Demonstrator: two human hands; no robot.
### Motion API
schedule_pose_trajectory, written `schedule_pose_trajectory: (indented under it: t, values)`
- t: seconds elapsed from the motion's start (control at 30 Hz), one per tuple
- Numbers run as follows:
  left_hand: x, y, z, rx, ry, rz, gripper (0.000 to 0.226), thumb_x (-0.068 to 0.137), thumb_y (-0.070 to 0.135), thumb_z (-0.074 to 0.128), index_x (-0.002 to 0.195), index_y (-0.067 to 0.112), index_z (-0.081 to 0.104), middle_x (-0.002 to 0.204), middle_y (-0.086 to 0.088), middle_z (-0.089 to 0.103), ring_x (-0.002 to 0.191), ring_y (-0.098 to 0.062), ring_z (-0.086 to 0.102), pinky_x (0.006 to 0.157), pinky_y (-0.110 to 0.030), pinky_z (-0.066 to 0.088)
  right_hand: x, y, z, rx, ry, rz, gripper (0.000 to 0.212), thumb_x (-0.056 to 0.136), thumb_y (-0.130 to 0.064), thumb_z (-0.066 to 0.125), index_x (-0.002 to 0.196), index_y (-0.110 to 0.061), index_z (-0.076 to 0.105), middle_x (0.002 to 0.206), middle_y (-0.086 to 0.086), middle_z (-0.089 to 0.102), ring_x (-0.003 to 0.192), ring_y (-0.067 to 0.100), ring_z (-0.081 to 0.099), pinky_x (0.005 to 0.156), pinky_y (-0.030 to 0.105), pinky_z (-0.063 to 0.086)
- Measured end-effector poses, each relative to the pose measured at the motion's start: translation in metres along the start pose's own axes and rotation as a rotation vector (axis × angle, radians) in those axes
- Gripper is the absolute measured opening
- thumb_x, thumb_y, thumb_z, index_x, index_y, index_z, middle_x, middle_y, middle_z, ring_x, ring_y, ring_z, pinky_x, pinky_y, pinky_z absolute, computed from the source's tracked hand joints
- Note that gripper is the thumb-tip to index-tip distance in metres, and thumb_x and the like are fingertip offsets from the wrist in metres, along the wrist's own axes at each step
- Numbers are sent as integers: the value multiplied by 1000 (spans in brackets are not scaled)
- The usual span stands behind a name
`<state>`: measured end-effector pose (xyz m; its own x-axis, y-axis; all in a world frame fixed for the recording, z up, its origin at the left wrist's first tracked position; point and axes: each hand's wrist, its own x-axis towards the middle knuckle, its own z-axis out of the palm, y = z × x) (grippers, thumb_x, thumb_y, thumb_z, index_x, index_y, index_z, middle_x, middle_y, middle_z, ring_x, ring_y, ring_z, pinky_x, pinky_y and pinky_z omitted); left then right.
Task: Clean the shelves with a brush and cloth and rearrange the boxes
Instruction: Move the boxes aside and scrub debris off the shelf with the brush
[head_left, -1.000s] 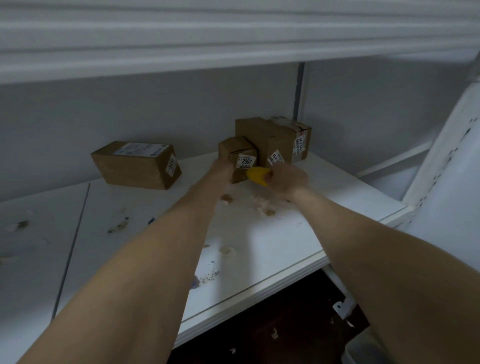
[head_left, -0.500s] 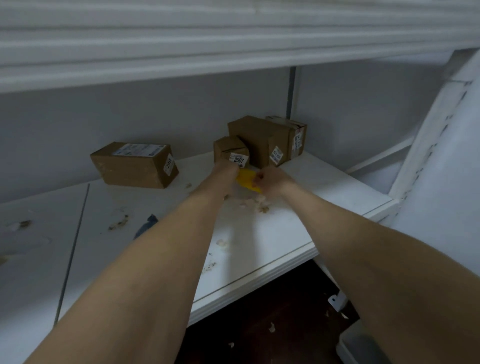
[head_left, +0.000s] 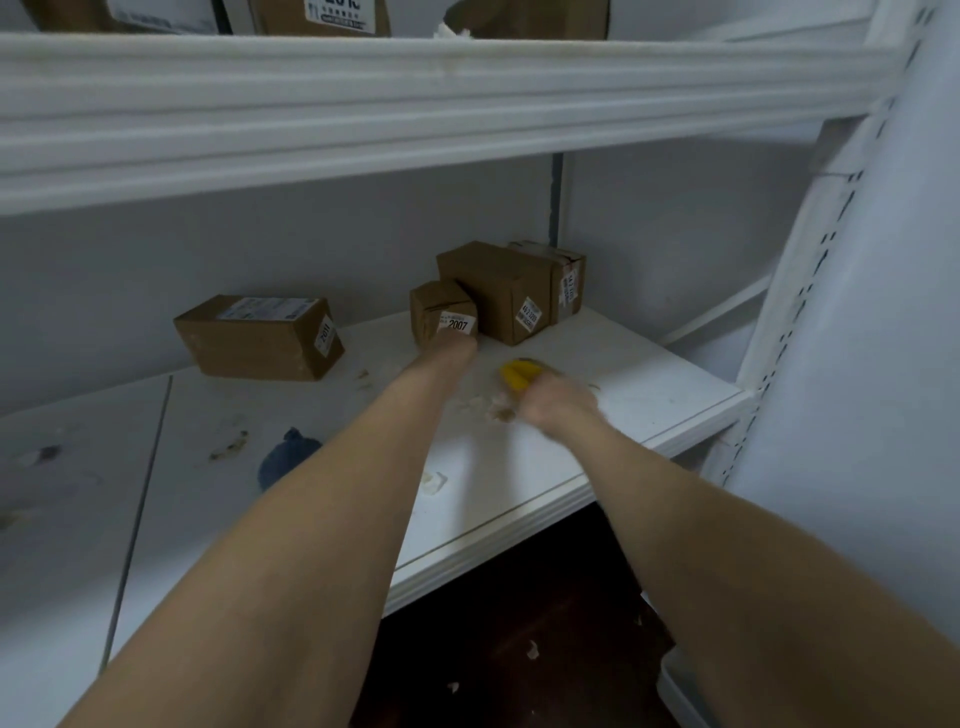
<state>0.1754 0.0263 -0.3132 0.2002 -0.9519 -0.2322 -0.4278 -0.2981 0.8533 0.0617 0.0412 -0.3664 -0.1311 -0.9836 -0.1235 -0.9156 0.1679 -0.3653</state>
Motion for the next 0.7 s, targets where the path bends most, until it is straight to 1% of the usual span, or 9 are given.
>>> schedule_pose_trajectory:
  t: [0.07, 0.17, 0.23, 0.3, 0.37, 0.43, 0.53, 0.63, 0.7]
  values:
    - [-3, 0, 0, 39, 0, 12, 44, 100, 17, 45, 141, 3, 35, 145, -15, 38, 132, -29, 38, 107, -31, 32, -4, -23, 5, 32, -156, -159, 36, 97, -34, 46, 128, -17, 54, 143, 12, 47, 113, 26, 54, 91, 30, 45]
    - [-6, 2, -5, 74, -4, 42, 40, 100, 12, 44, 138, 1, 38, 143, -18, 41, 130, -31, 42, 104, -32, 35, 0, -34, -2, 122, -126, -172, 18, 97, -26, 47, 92, -11, 56, 108, 19, 60, 87, 28, 58, 61, 26, 42]
    - [-7, 1, -12, 39, -28, 31, 18, 100, 8, 40, 110, -1, 52, 122, -19, 49, 105, -24, 53, 87, -22, 39, 2, -22, -13, 97, -3, -91, 26, 99, -25, 43, 113, -10, 59, 123, 17, 59, 111, 31, 58, 83, 32, 47]
    - [-7, -3, -16, 1, -33, -6, 26, 102, 6, 35, 78, 1, 42, 85, -13, 42, 82, -16, 43, 66, -11, 34, 2, 2, -22, 121, 149, 76, 35, 98, -24, 42, 126, -9, 56, 132, 14, 56, 121, 30, 54, 94, 35, 44]
    - [-5, -9, -18, -11, -15, 1, 15, 101, 7, 38, 100, -4, 48, 87, -11, 46, 94, -17, 38, 70, -18, 36, 0, 26, -25, 82, 237, 209, 32, 94, -16, 44, 122, -10, 59, 131, 11, 57, 119, 29, 55, 90, 34, 43]
    - [-7, -14, -19, -56, -14, 21, 29, 99, 12, 46, 125, 0, 47, 117, -15, 52, 102, -18, 43, 82, -27, 39, -2, 36, -21, 55, 217, 256, 31, 92, -11, 41, 116, -11, 62, 127, 10, 59, 115, 29, 57, 85, 34, 42]
    - [-8, -20, -19, -25, -30, 58, 40, 98, 13, 47, 136, 2, 43, 135, -18, 48, 102, -17, 45, 79, -25, 36, -5, 20, -10, 78, 116, 205, 39, 96, -20, 39, 130, -9, 53, 137, 14, 52, 124, 31, 51, 100, 38, 42]
    - [-12, -19, -15, 24, -72, 60, 40, 99, 8, 37, 137, -4, 40, 107, -20, 53, 87, -23, 49, 68, -25, 34, -11, -17, 8, 153, -95, -12, 48, 100, -34, 37, 143, -12, 40, 146, 12, 43, 130, 30, 45, 105, 37, 39]
    - [-15, -20, -15, 23, -83, 29, 40, 99, 9, 35, 137, -3, 39, 102, -18, 53, 84, -20, 53, 69, -31, 40, -13, -37, 14, 285, -181, -61, 36, 99, -30, 41, 117, -4, 58, 119, 18, 59, 103, 32, 60, 76, 30, 48]
